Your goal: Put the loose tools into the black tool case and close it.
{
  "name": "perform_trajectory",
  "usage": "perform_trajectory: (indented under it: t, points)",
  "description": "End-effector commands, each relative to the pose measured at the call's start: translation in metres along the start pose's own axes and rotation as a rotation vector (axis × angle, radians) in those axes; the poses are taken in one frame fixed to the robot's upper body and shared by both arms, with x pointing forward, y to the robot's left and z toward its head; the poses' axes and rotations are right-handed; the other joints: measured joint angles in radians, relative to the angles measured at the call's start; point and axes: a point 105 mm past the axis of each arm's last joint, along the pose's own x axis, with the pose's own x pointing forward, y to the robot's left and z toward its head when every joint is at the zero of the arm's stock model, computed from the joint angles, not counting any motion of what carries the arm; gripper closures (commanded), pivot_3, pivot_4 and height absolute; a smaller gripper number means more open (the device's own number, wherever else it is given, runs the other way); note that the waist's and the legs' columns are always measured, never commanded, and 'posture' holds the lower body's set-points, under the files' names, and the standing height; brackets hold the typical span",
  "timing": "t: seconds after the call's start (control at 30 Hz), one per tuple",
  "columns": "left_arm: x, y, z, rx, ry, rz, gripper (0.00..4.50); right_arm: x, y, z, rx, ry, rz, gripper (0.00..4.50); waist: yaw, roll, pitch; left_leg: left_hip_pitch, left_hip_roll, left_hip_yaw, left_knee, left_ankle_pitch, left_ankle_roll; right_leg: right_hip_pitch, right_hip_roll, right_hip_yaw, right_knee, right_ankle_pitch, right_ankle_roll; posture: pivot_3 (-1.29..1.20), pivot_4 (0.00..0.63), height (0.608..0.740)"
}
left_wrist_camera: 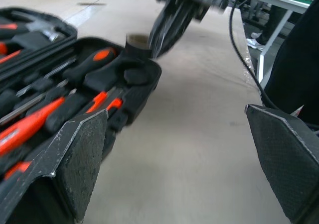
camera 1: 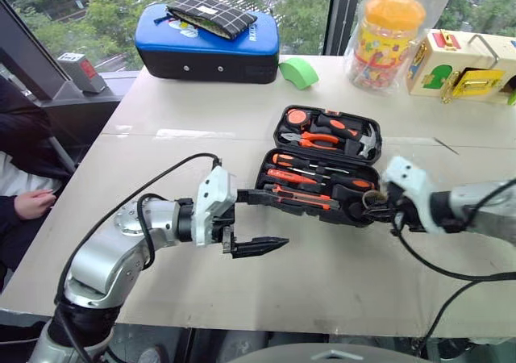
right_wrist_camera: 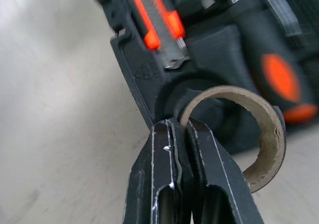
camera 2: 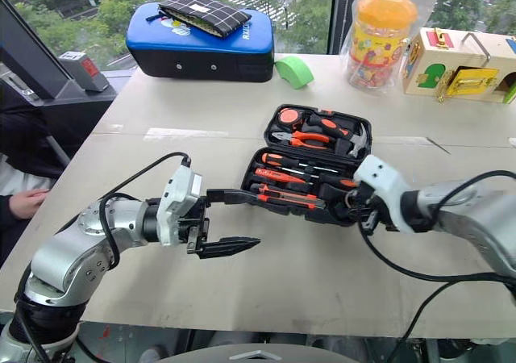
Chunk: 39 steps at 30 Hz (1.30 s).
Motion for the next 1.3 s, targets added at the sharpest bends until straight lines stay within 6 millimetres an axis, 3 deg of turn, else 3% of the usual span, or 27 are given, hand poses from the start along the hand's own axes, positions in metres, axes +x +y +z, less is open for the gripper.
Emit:
perform_trajectory:
  t: [0.03,0.43,0.7,0.73,0.83,0.87,1.03,1.17,1.3]
  points:
    - [-0.004,-0.005,0.007,0.047,-0.014,0.005,0.0,0.009,-0.008,0.0,-0.04,0.02,-0.046,4.47,0.0,-0.002,-0.001,0.0,0.0,0.0,0.0,0.0,0.0,0.0,0.0,0.0,0.0,0.0,0.0,0.0,0.15,0.74]
    - [-0.014,-0.004,-0.016,0.03,0.002,0.066,0.0,0.021,0.012,0.015,-0.117,0.023,0.064,4.47,-0.006,-0.002,-0.002,-0.001,0.0,-0.001,-0.002,0.0,0.0,-0.001,-0.002,-0.001,-0.001,0.001,-0.001,0.0,0.15,0.74]
    - [-0.015,-0.005,-0.018,0.037,0.001,0.08,0.0,0.023,0.005,0.0,-0.106,0.072,0.059,4.47,-0.005,-0.002,-0.002,-0.001,0.0,-0.001,-0.003,0.0,0.0,-0.002,-0.003,-0.001,-0.002,0.001,-0.002,0.0,0.15,0.74]
    - [-0.015,-0.004,-0.018,0.035,0.001,0.083,0.0,0.02,0.007,-0.001,-0.107,0.072,0.072,3.94,-0.004,-0.002,-0.002,-0.001,0.0,-0.001,-0.003,0.0,0.0,-0.002,-0.003,-0.001,-0.002,0.001,-0.001,0.0,0.15,0.74]
    - [-0.016,0.003,-0.018,0.032,-0.001,0.106,0.0,0.013,0.013,0.004,-0.114,0.042,0.104,2.91,0.003,-0.002,-0.002,-0.001,-0.001,-0.002,-0.004,0.0,0.0,-0.002,-0.003,-0.002,-0.003,0.001,-0.002,0.0,0.15,0.74]
    - [-0.016,0.007,-0.017,0.026,-0.007,0.13,0.0,0.01,0.014,0.008,-0.103,0.017,0.112,2.42,0.004,-0.002,-0.002,-0.001,-0.001,-0.002,-0.004,0.0,0.0,-0.002,-0.003,-0.003,-0.003,0.001,-0.002,0.0,0.15,0.74]
    - [-0.015,0.041,-0.006,-0.051,-0.074,0.318,0.0,-0.012,0.006,0.037,-0.042,-0.176,0.072,2.42,0.005,-0.002,-0.002,-0.002,-0.001,-0.003,-0.006,0.0,0.0,-0.002,-0.003,-0.003,-0.004,0.001,-0.001,0.0,0.15,0.74]
    - [-0.013,0.094,0.004,-0.169,-0.064,0.608,0.0,-0.03,-0.034,0.069,0.103,-0.446,-0.151,2.42,0.013,-0.005,-0.002,-0.002,-0.002,-0.003,-0.001,0.0,0.0,-0.001,-0.002,-0.004,0.0,0.001,-0.001,0.0,0.15,0.74]
    - [0.002,0.129,0.013,-0.315,-0.03,0.688,0.0,-0.029,-0.073,0.064,0.248,-0.392,-0.366,2.42,0.019,-0.004,-0.002,-0.001,-0.004,-0.004,0.001,0.001,-0.001,0.0,0.004,-0.007,0.004,0.002,0.0,0.0,0.15,0.74]
